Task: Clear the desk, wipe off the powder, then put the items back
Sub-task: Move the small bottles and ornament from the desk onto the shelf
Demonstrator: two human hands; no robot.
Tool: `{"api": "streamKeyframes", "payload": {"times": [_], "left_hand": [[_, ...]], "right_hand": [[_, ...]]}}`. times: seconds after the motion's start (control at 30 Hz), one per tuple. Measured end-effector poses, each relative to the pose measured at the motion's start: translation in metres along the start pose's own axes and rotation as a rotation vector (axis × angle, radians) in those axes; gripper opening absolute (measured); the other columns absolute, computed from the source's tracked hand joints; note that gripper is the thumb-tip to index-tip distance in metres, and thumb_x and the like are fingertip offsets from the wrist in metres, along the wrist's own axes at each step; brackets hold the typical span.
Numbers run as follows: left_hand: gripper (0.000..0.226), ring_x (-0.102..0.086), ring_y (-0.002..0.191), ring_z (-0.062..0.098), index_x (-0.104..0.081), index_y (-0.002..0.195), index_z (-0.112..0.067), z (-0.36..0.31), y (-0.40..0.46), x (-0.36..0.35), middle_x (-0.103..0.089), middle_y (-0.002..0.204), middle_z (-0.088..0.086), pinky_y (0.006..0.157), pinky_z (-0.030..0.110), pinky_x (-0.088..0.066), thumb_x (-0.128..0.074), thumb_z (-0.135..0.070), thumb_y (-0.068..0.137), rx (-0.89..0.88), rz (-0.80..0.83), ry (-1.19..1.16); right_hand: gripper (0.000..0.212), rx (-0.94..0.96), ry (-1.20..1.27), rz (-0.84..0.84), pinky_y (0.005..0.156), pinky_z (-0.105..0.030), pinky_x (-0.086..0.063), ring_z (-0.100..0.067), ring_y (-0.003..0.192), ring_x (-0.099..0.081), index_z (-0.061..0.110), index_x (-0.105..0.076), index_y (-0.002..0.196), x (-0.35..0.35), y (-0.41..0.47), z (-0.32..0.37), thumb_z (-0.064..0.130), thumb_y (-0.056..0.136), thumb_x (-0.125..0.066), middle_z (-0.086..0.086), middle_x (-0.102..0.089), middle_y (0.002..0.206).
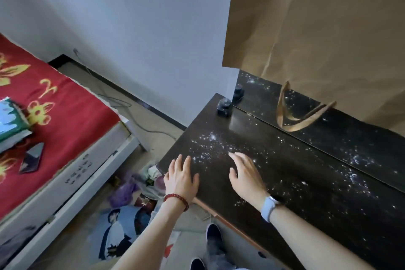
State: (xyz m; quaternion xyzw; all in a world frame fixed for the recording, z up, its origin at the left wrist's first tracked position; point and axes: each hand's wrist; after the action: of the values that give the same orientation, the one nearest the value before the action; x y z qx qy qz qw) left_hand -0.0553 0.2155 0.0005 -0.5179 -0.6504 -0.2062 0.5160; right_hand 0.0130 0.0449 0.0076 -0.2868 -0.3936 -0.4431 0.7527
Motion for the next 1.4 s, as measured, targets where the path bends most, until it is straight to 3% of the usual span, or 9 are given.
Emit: {"api": "streamKeyframes", "payload": {"times": [0.27, 0.43, 0.7, 0.8, 0.9, 1.0, 1.17, 1.27, 1.4], "left_hand": [[0.09, 0.024, 0.138, 0.023, 0.009, 0.144, -0.022, 0.02, 0.068, -0.021, 0.02, 0.152, 0.0, 0.114, 0.048, 0.01, -0.023, -0.074, 0.078, -0.001, 0.125, 0.212], [0.089, -0.01, 0.138, 0.025, -0.03, 0.14, -0.017, 0.028, 0.072, -0.039, -0.03, 0.149, 0.007, 0.11, 0.046, 0.0, -0.01, -0.077, 0.078, 0.009, 0.04, 0.268], [0.088, -0.011, 0.138, 0.026, -0.029, 0.14, -0.016, 0.03, 0.072, -0.042, -0.031, 0.149, 0.008, 0.11, 0.047, 0.001, -0.011, -0.076, 0.077, 0.012, 0.042, 0.289], [0.09, -0.009, 0.14, 0.026, -0.027, 0.141, -0.017, 0.03, 0.073, -0.043, -0.028, 0.15, 0.007, 0.11, 0.046, 0.005, -0.008, -0.077, 0.076, 0.008, 0.028, 0.287], [0.098, 0.013, 0.141, 0.023, -0.004, 0.145, -0.021, 0.03, 0.074, -0.041, 0.002, 0.155, 0.003, 0.109, 0.045, 0.016, 0.002, -0.082, 0.069, -0.019, 0.049, 0.283], [0.094, 0.023, 0.139, 0.023, 0.011, 0.144, -0.023, 0.027, 0.076, -0.036, 0.019, 0.154, 0.001, 0.111, 0.049, 0.015, -0.007, -0.079, 0.071, 0.009, 0.131, 0.259], [0.068, 0.011, 0.142, 0.026, -0.011, 0.144, -0.019, -0.003, 0.05, -0.016, 0.001, 0.156, 0.006, 0.113, 0.053, 0.004, -0.035, -0.052, 0.09, 0.03, 0.038, 0.023], [0.058, 0.004, 0.143, 0.025, -0.023, 0.142, -0.019, -0.03, -0.002, -0.023, -0.007, 0.155, 0.007, 0.114, 0.051, -0.001, -0.043, -0.039, 0.091, -0.106, -0.023, -0.096], [0.05, -0.016, 0.14, 0.027, -0.039, 0.135, -0.015, -0.071, -0.068, -0.053, -0.028, 0.149, 0.01, 0.114, 0.049, -0.012, -0.044, -0.034, 0.089, -0.31, 0.091, -0.162]], "right_hand": [[0.058, -0.047, -0.102, -0.032, 0.106, -0.042, -0.032, -0.031, 0.134, -0.024, 0.01, -0.026, 0.14, 0.01, 0.146, -0.007, 0.018, 0.089, -0.053, -0.016, -0.025, 0.146], [0.067, 0.008, -0.212, -0.013, 0.104, -0.043, -0.033, -0.033, 0.136, -0.019, 0.012, -0.02, 0.141, 0.004, 0.205, -0.014, 0.021, 0.086, -0.058, -0.018, -0.018, 0.148], [0.046, -0.002, -0.073, 0.034, 0.091, -0.044, -0.044, -0.034, 0.106, -0.042, 0.012, -0.04, 0.12, -0.009, 0.215, -0.015, 0.013, 0.081, -0.064, -0.017, -0.036, 0.118], [0.049, -0.009, 0.035, 0.029, 0.094, -0.041, -0.044, -0.03, 0.108, -0.043, 0.016, -0.041, 0.123, -0.01, 0.191, -0.014, 0.015, 0.081, -0.064, -0.013, -0.035, 0.119], [0.054, -0.061, 0.189, -0.06, 0.095, -0.037, -0.046, -0.025, 0.108, -0.046, 0.019, -0.041, 0.126, -0.008, 0.146, -0.011, 0.015, 0.079, -0.067, -0.009, -0.034, 0.121], [0.059, -0.085, 0.261, -0.131, 0.095, -0.032, -0.045, -0.022, 0.108, -0.048, 0.018, -0.041, 0.129, -0.002, 0.088, -0.009, 0.016, 0.078, -0.07, -0.006, -0.036, 0.12], [0.064, -0.158, 0.305, -0.236, 0.097, -0.024, -0.038, -0.016, 0.111, -0.047, 0.015, -0.042, 0.131, 0.007, -0.019, -0.012, 0.013, 0.075, -0.073, -0.004, -0.04, 0.119], [0.064, -0.275, 0.31, -0.357, 0.096, -0.024, -0.038, -0.015, 0.109, -0.048, 0.014, -0.044, 0.129, 0.01, -0.088, -0.017, 0.011, 0.073, -0.074, -0.004, -0.042, 0.116], [0.063, -0.441, 0.31, -0.477, 0.091, -0.012, -0.032, -0.012, 0.103, -0.049, 0.014, -0.045, 0.128, 0.018, -0.171, -0.028, 0.011, 0.072, -0.075, 0.0, -0.041, 0.112]]}}
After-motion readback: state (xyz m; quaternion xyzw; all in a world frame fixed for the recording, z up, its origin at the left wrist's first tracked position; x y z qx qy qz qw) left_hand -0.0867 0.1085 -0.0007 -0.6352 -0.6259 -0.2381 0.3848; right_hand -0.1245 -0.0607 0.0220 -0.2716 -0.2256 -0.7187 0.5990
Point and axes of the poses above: each hand's wrist, its own y-axis towards the middle knuckle, its own x-axis out of the back of the hand, z = x × y
